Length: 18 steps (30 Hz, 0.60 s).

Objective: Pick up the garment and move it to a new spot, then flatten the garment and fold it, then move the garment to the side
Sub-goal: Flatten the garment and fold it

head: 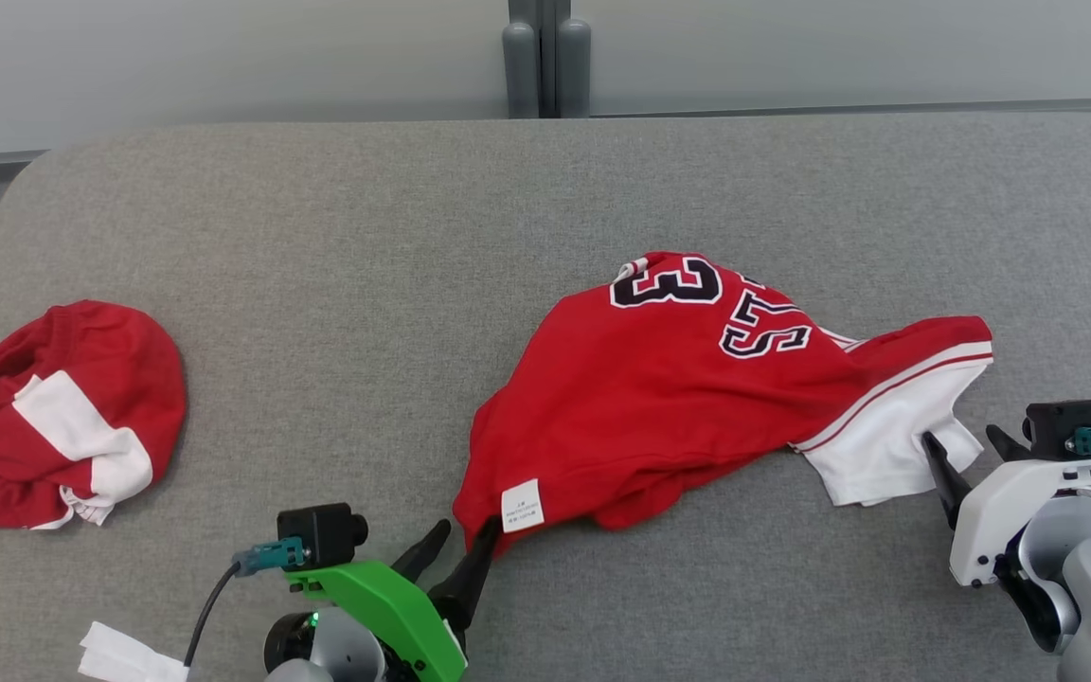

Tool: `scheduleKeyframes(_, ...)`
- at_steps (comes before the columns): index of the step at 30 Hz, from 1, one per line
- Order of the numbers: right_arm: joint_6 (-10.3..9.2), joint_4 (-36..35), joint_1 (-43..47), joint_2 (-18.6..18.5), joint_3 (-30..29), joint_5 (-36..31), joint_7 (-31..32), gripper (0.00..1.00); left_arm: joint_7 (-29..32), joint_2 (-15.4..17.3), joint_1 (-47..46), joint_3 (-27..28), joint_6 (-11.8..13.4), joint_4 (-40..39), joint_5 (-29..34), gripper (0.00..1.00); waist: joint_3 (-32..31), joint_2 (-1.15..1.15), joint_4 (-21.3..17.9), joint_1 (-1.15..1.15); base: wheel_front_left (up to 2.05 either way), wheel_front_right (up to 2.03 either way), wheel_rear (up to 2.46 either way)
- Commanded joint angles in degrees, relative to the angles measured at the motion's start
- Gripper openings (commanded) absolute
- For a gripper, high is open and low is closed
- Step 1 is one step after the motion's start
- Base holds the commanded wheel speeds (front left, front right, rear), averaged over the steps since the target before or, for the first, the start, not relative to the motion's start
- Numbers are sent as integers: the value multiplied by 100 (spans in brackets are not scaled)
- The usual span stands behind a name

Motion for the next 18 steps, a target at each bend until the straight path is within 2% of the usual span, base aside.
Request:
scheduleKeyframes(1,-10,36,-103,-45,41,52,-56,100,11,-5,-3,-21,-17,-16,-127,100,10,0,-10,0,0,0,0)
scheduleKeyframes(9,-9,134,-245,-46,414,312,-234,100,-148,-43,-230,-250,-17,168,-493,100,29,0,-101,0,0,0,0)
scheduleKeyframes(18,-10,248,-425,-129,647,557,-368,100,-323,106,-420,-603,-17,218,-864,100,27,0,-110,0,0,0,0)
